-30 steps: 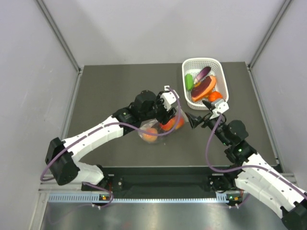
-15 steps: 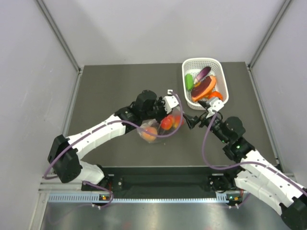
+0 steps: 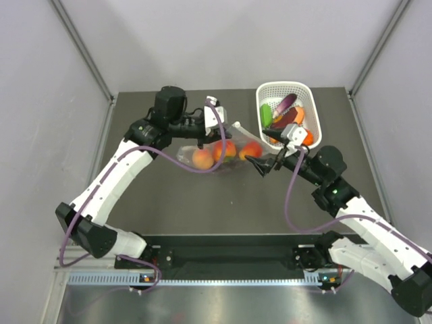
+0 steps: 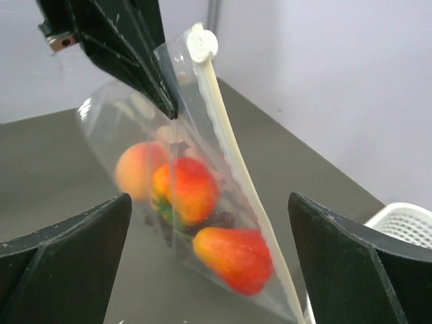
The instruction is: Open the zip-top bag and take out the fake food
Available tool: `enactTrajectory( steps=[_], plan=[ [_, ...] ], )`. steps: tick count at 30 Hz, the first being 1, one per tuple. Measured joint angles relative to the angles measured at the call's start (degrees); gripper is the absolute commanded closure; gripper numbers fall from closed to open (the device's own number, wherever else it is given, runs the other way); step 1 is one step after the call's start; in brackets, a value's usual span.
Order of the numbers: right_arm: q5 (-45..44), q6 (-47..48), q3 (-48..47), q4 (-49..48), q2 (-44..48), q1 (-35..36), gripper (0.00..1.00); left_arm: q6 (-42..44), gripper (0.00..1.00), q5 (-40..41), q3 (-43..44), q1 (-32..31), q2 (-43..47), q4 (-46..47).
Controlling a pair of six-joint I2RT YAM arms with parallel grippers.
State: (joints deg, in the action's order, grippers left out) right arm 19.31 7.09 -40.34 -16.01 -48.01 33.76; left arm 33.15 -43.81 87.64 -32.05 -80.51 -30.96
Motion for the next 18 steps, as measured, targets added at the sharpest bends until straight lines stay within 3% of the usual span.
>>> enactTrajectory(
  steps=[5,8,13,18],
  plan=[
    [7.80,-0.81,-0.15,0.02,-1.55,-2.93,0.04,7.26,1.00,-5.09,0.96,0.52,-0.70,-7.13],
    [11.54,-2.54,1.11,-2.89,-1.46,-6.14,0.08,9.05,1.00,-5.64,-3.13,0.59,-1.03,-7.48],
    [17.49,-4.96,3.87,-6.21,-2.89,-7.72,0.24,8.11,1.00,-5.88,-17.75,0.63,1.92,0.22],
    [22.36,-7.23,3.93,-8.20,-7.17,-7.72,0.32,5.57,1.00,-6.27,-28.79,0.63,9.27,8.33]
  ],
)
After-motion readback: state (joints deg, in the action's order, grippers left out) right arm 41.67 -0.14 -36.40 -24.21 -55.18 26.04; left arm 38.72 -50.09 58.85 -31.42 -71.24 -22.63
